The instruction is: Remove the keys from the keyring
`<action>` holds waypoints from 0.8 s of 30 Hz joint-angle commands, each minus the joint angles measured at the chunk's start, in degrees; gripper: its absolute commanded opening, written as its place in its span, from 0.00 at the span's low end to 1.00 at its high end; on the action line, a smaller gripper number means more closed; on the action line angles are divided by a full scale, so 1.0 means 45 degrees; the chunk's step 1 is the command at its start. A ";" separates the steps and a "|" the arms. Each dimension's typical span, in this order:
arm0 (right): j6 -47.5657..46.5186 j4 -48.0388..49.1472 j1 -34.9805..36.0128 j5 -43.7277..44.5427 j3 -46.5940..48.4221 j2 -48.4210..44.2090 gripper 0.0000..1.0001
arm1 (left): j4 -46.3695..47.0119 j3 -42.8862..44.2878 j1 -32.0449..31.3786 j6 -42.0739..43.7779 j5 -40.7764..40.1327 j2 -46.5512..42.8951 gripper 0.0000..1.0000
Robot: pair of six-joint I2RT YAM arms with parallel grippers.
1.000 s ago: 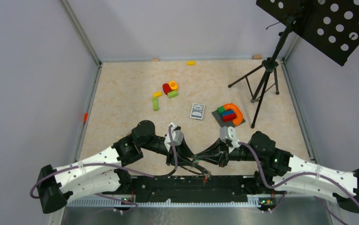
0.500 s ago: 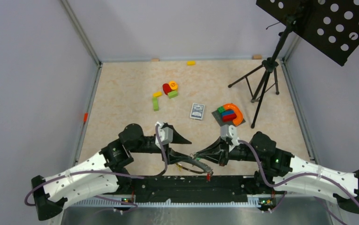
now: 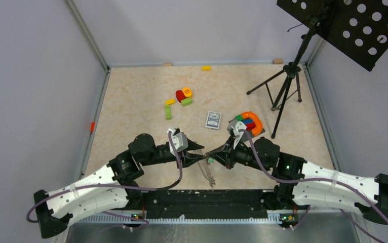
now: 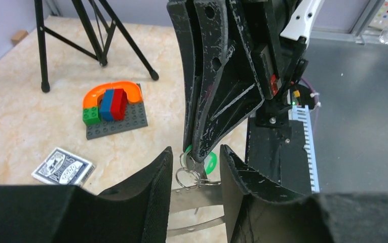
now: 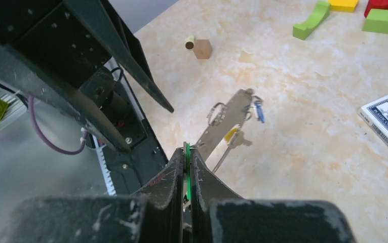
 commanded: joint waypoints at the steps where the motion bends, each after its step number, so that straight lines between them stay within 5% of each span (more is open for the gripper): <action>1: 0.0912 0.0316 0.0039 0.0876 0.1258 0.0344 0.00 | -0.0125 0.0473 -0.0054 0.0475 -0.0170 0.0277 0.43; 15: 0.0915 0.1034 0.0046 -0.0337 0.1142 0.0218 0.00 | -0.0546 0.0180 -0.0067 0.1055 -0.0608 0.0346 0.43; 24: 0.0899 0.1516 0.0048 -0.0741 0.0917 -0.0168 0.00 | -0.1193 0.0133 -0.0079 0.1093 0.0016 0.0725 0.28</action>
